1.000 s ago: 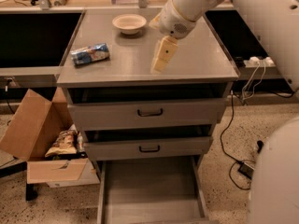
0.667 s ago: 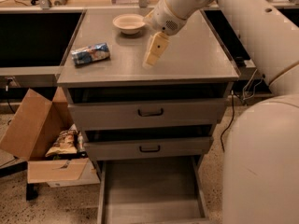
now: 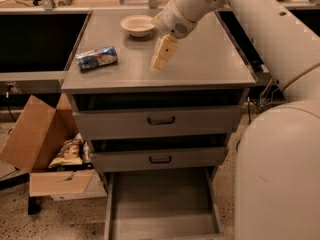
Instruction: Place redbull can into bottom drawer
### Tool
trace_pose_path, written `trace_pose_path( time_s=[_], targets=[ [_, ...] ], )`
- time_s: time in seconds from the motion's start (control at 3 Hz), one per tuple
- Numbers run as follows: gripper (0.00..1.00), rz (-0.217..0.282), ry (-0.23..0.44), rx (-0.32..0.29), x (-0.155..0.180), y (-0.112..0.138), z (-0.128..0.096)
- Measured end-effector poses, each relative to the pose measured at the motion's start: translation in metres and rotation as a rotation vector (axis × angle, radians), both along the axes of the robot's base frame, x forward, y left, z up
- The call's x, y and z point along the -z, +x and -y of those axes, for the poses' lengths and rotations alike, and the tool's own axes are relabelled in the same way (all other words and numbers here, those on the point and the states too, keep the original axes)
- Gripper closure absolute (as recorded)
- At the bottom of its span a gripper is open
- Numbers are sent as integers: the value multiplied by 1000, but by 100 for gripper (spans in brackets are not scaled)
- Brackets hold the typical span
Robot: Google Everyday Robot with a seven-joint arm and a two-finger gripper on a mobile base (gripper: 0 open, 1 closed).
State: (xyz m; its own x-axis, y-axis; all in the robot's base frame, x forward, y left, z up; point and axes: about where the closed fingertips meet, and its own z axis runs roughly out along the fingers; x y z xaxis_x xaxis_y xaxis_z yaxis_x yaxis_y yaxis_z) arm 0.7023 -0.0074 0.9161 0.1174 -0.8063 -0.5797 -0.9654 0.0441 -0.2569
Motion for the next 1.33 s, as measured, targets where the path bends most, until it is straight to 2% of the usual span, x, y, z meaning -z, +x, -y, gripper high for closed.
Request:
trace_pose_path(
  time_s=[0.67,1.33],
  targets=[
    [0,-64,63,-31,16,33,-40],
    [0,-76,138,-68,18,55,-81]
  ],
)
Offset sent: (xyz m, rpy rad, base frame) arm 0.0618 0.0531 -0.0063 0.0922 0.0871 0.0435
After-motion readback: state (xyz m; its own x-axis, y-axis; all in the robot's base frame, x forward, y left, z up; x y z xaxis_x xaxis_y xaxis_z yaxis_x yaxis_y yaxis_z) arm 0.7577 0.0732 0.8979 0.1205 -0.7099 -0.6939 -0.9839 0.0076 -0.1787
